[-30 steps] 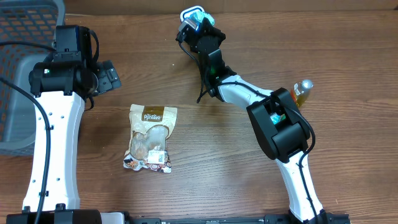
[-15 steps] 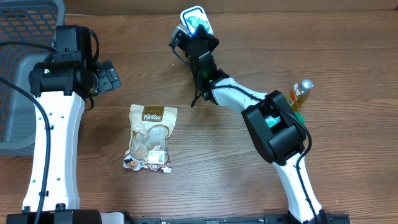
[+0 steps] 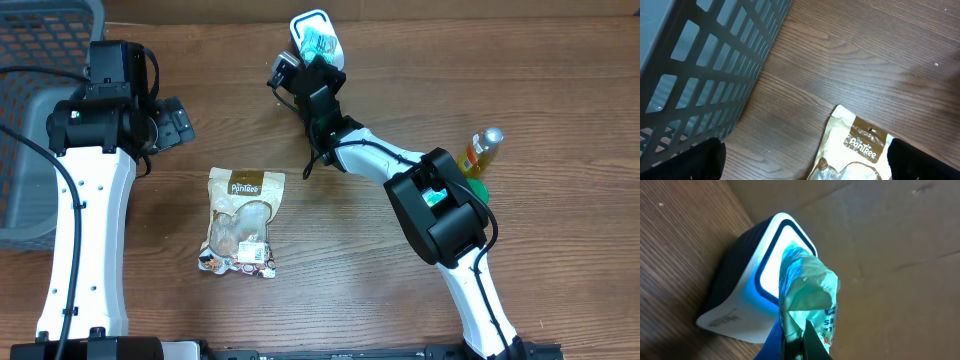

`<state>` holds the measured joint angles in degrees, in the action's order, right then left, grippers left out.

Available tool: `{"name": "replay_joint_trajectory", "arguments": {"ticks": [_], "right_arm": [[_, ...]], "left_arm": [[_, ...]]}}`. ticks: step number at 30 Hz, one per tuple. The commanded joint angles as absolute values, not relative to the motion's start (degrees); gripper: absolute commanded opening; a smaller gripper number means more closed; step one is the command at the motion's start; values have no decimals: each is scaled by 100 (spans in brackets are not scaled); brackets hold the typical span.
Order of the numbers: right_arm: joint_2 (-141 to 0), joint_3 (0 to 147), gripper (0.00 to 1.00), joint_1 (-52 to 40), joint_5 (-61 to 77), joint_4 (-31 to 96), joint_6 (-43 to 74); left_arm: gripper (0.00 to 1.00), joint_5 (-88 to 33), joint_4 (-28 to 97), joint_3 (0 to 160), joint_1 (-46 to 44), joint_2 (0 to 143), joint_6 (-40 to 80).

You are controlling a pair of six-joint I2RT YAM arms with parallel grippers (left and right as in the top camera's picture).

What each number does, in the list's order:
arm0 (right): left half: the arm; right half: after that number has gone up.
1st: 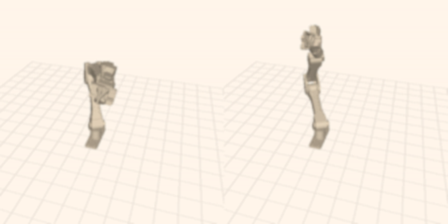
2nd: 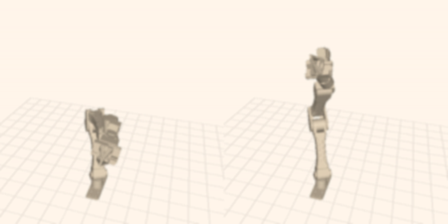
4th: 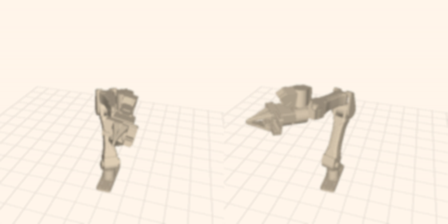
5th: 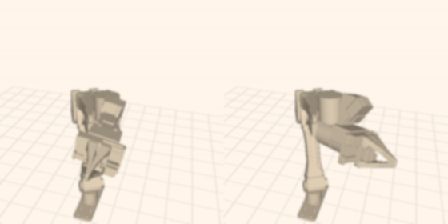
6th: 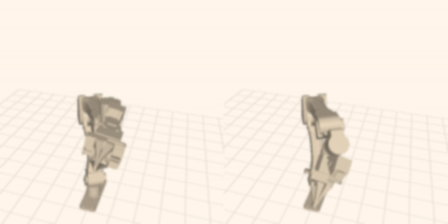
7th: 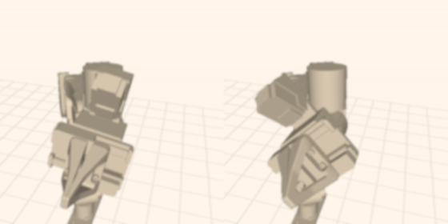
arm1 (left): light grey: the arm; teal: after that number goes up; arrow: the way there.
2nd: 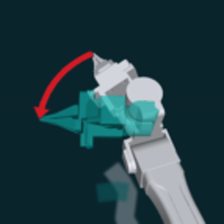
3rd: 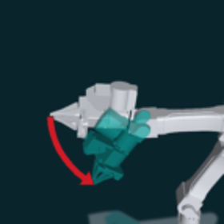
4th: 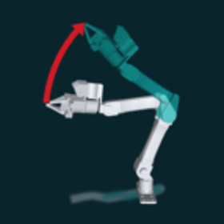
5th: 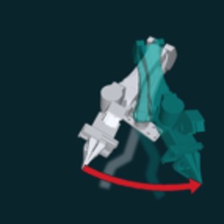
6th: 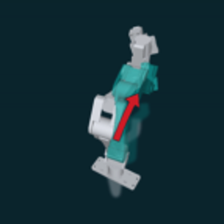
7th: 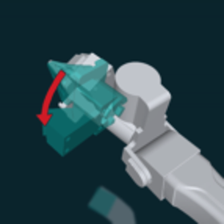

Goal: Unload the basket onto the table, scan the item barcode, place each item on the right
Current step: 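Hold the wipes pack against the scanner window, turning it, then lower the wipes pack onto the table right of center and release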

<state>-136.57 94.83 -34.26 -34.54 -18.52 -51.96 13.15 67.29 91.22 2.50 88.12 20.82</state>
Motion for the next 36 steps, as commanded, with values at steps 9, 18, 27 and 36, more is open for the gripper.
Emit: {"name": "replay_joint_trajectory", "arguments": {"ticks": [9,18,27,36], "right_arm": [[-13413,9533,4,-3402,-3371,-2047,-4491],[-12234,9533,4,-3323,-3271,-563,-2936],[-11441,9533,4,-3227,-2749,1861,-919],[-11336,9533,4,-3205,-1092,4466,875]], "left_arm": [[99,1391,6709,9174,261,8783,2012],[100,1391,6709,9174,261,8783,2012],[99,1391,6709,9174,261,8783,2012],[100,1391,6709,9174,261,8783,2012]]}}
